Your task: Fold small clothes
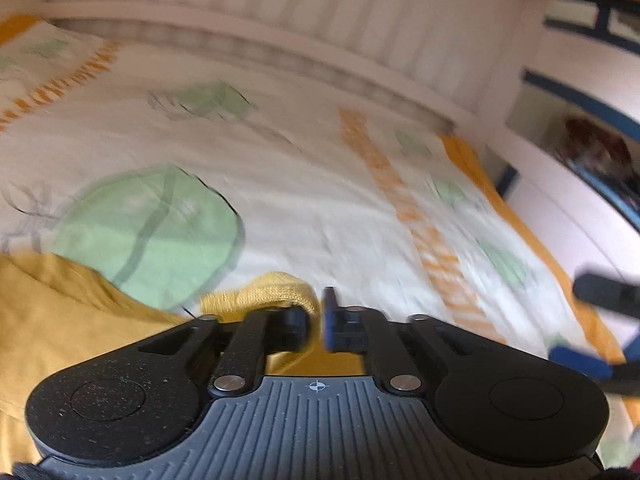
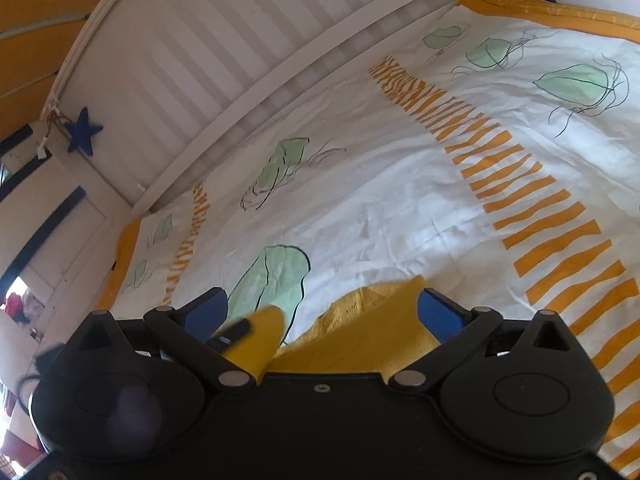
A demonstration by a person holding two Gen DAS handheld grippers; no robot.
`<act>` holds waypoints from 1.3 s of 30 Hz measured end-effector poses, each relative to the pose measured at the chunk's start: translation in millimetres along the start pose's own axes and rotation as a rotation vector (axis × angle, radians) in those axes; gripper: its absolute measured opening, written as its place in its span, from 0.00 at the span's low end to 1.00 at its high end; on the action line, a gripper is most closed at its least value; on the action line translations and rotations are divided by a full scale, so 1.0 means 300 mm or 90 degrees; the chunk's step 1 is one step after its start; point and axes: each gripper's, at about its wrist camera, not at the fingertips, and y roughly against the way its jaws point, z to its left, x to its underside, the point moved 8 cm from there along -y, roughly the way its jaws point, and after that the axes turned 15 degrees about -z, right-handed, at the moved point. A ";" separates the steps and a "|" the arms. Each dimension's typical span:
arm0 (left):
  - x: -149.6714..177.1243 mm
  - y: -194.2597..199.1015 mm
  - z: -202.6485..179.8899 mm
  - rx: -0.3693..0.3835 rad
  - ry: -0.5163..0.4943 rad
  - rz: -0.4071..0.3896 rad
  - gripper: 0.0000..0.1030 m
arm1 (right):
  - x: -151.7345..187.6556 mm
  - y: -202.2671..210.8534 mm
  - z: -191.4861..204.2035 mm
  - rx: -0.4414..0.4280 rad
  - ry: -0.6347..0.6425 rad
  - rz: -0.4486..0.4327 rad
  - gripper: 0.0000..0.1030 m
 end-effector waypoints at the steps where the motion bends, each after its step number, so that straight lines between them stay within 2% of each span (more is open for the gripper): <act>1: 0.013 -0.007 -0.021 0.014 -0.007 0.013 0.44 | -0.004 0.002 -0.004 0.002 -0.001 -0.002 0.99; 2: 0.022 -0.009 -0.041 0.030 -0.018 0.019 0.53 | -0.007 0.001 -0.008 0.003 -0.003 -0.004 0.99; 4: 0.035 0.000 -0.073 0.058 -0.038 0.010 0.56 | -0.014 0.000 -0.013 0.005 -0.007 -0.008 0.99; 7: 0.031 0.023 -0.101 0.086 -0.057 0.003 0.66 | -0.017 0.004 -0.016 0.007 -0.005 -0.013 0.99; 11: 0.000 0.068 -0.066 0.080 -0.039 -0.010 0.68 | -0.017 0.006 -0.018 0.007 -0.002 -0.010 0.99; 15: -0.022 0.129 0.075 0.015 -0.025 -0.001 0.69 | 0.000 -0.010 -0.018 0.008 0.007 0.004 0.99; 20: 0.003 0.235 0.317 -0.102 -0.074 0.031 0.69 | 0.058 -0.035 -0.006 0.007 0.036 0.031 0.99; 27: 0.038 0.346 0.579 -0.217 -0.113 0.059 0.69 | 0.189 -0.087 0.061 0.008 0.159 0.076 0.99; 32: 0.071 0.365 0.704 -0.244 -0.082 0.077 0.69 | 0.295 -0.131 0.092 0.013 0.239 0.108 0.99; 39: 0.110 0.324 0.788 -0.248 -0.101 0.136 0.69 | 0.431 -0.192 0.112 0.029 0.366 0.139 0.99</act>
